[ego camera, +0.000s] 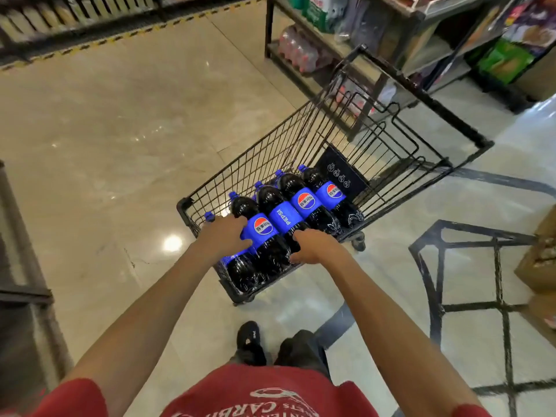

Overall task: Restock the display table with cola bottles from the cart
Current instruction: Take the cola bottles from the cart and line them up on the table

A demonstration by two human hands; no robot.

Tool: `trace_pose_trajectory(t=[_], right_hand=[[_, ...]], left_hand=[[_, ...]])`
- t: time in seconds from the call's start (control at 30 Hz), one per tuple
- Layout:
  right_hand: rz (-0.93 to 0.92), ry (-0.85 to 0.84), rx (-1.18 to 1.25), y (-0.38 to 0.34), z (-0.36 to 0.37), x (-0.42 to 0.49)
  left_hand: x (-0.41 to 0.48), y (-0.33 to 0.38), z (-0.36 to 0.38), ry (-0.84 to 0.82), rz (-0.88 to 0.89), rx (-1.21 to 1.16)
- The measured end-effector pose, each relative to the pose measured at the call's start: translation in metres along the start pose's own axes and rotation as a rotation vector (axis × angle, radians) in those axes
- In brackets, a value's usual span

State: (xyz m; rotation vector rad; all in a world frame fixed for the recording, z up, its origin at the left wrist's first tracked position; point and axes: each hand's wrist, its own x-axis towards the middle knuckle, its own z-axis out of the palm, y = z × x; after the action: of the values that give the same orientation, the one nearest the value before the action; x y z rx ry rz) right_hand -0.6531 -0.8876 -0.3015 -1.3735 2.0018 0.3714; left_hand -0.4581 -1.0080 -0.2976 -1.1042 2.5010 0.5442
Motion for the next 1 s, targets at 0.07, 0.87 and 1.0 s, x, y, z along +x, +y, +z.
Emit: trace_pose_trajectory(t=[0.07, 0.87, 1.0], right_hand=[[-0.029, -0.019, 0.005, 0.005, -0.002, 0.019], [-0.251, -0.288, -0.084, 0.023, 0.037, 0.193], [-0.155, -0.270, 0.105, 0.025, 0.058, 0.205]], left_hand=[[0.010, 0.003, 0.003, 0.001, -0.038, -0.061], [0.176, -0.018, 0.101, 0.084, -0.727, -0.730], [0.199, -0.020, 0.116, 0.209, -0.820, -0.942]])
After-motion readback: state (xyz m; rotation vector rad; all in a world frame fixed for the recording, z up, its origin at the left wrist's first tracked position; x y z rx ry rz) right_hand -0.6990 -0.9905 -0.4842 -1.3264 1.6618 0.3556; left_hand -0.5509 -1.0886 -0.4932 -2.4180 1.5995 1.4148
